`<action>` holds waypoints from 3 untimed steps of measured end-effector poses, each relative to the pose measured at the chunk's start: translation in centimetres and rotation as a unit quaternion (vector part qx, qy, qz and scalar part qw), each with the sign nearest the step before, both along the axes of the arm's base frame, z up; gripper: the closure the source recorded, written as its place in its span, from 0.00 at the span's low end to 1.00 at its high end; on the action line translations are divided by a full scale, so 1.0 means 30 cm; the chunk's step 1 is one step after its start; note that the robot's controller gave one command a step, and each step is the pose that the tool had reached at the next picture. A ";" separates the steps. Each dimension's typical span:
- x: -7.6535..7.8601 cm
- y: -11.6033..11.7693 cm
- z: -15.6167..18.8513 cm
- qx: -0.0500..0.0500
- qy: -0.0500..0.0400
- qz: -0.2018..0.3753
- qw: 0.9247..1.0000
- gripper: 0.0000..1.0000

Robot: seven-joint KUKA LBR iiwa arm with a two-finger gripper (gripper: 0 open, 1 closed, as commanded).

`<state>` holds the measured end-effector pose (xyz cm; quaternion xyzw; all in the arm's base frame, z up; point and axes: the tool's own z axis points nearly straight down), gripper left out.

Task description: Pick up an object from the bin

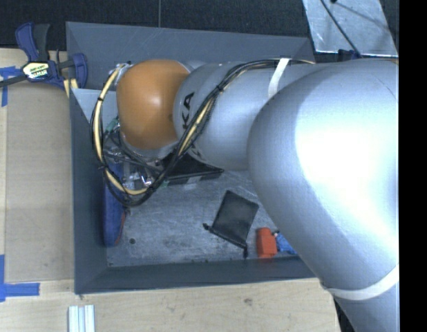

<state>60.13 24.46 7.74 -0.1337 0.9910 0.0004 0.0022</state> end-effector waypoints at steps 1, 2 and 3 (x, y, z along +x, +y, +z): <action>-0.064 -0.016 -0.022 -0.001 0.000 0.205 0.979 0.00; -0.064 -0.015 -0.021 -0.001 0.000 0.204 0.979 1.00; -0.049 -0.059 0.411 0.000 -0.005 0.247 0.969 1.00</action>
Offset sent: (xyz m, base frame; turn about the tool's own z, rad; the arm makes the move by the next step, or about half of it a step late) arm -0.0207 -0.0041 -0.0074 -0.4158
